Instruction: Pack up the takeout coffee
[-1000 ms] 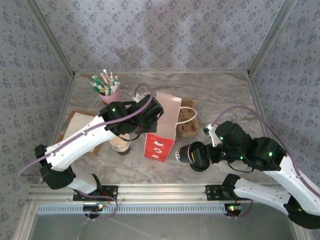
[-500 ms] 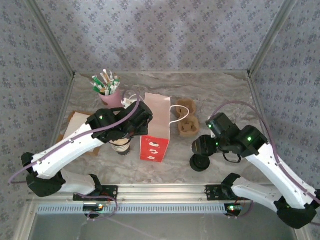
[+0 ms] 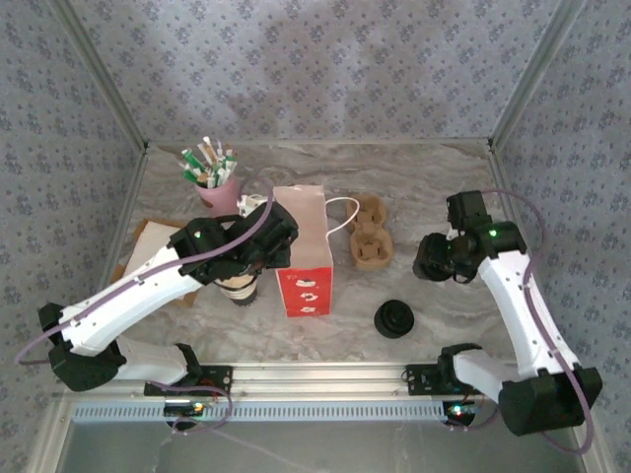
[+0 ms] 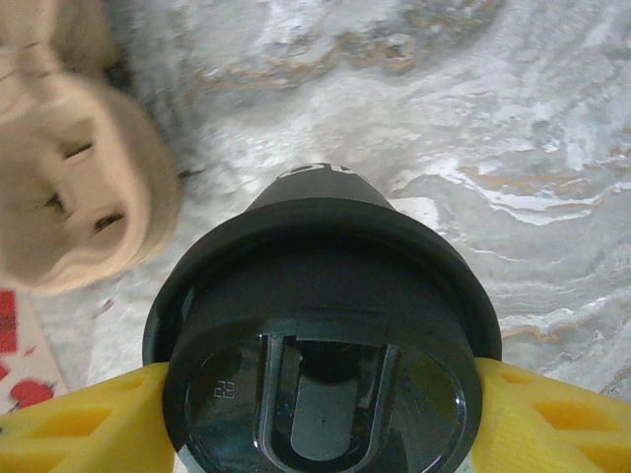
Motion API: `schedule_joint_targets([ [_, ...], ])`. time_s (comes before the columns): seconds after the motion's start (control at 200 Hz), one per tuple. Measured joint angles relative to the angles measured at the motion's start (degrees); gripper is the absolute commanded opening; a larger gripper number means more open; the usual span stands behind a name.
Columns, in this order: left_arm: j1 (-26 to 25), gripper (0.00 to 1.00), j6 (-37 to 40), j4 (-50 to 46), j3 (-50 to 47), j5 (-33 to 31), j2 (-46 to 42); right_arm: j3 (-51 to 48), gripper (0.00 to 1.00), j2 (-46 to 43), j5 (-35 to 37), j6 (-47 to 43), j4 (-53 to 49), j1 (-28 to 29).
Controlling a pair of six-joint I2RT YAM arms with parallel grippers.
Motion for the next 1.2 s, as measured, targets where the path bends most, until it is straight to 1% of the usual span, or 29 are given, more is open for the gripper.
schedule_joint_targets([
  [0.07, 0.0, 0.36, 0.2, 0.5, 0.0, 0.0, -0.4, -0.5, 0.70, 1.8, 0.0, 0.0, 0.9, -2.4],
  [0.135, 0.1, 0.43, 0.6, 1.0, 0.0, 0.0, -0.8, -0.5, 0.70, 3.2, 0.0, 0.0, 1.4, -4.2],
  [0.175, 0.1, 0.45, 0.7, 1.1, 0.0, 0.1, -0.9, -0.5, 0.71, 3.9, -0.2, 0.0, 1.7, -5.4],
  [0.36, 0.3, 0.48, 1.9, 1.9, -0.1, 0.4, -2.0, -0.5, 0.72, 7.5, -0.2, 0.6, 2.3, -9.2],
  [0.46, 0.6, 0.49, 2.5, 2.4, -0.4, 0.7, -2.8, -0.5, 0.72, 8.6, -0.2, 1.2, 2.4, -9.8],
  [0.57, 0.9, 0.52, 3.1, 2.5, -0.6, 0.9, -3.3, -0.5, 0.74, 10.3, 0.0, 2.0, 2.5, -10.2],
  [0.759, 1.0, 0.55, 3.4, 2.8, -1.1, 1.5, -3.7, -0.3, 0.75, 12.9, 0.5, 2.4, 4.0, -10.4],
  [1.069, 1.0, 0.60, 4.4, 4.4, -1.4, 2.2, -4.0, 0.1, 0.87, 13.7, 0.3, 2.9, 4.7, -11.1],
  [1.199, 1.0, 0.65, 4.7, 5.4, -1.4, 2.8, -4.0, 1.1, 0.92, 13.6, 0.0, 2.9, 4.5, -11.2],
])
